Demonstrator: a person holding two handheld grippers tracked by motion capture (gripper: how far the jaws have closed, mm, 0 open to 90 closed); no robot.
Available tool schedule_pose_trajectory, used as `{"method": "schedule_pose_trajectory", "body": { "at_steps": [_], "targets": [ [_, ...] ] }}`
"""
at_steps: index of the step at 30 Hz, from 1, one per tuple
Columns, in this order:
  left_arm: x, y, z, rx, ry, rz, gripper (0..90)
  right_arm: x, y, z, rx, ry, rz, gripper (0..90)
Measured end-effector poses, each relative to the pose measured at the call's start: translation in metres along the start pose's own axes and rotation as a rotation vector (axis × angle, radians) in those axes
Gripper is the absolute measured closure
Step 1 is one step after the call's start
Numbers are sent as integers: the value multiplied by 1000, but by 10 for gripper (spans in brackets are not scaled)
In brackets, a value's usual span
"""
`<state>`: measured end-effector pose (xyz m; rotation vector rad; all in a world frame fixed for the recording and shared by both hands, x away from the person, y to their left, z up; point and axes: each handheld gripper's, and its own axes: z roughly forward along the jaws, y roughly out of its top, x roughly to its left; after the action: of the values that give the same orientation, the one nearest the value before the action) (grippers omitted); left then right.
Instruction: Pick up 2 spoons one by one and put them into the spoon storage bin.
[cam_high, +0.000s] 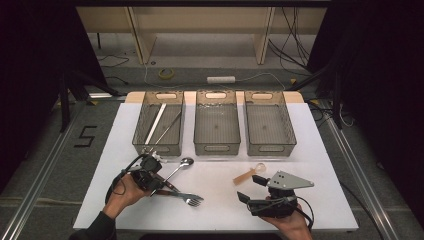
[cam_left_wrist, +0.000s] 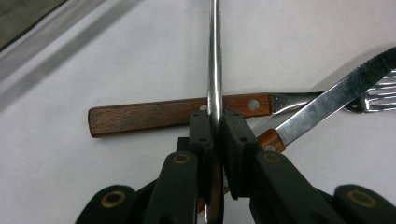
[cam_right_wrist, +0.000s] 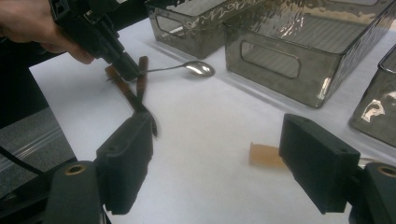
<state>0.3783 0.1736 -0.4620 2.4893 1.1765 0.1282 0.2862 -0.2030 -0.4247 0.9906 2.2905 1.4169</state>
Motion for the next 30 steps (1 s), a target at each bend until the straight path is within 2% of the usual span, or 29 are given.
{"method": "schedule_pose_trajectory", "body": {
  "at_steps": [8, 16, 22, 30],
  "targets": [
    [1, 0, -5, -22, -6, 12, 827, 0, 0, 0, -1, -3, 2, 270],
    [0, 0, -13, -70, -17, 12, 827, 0, 0, 0, 0, -3, 4, 270],
    [-6, 3, -21, -89, -41, 35, 828, -1, 0, 0, -2, -2, 7, 270],
    [-15, 7, -29, -140, -67, 54, 828, -1, 0, 0, -4, -3, 9, 270]
  ]
}}
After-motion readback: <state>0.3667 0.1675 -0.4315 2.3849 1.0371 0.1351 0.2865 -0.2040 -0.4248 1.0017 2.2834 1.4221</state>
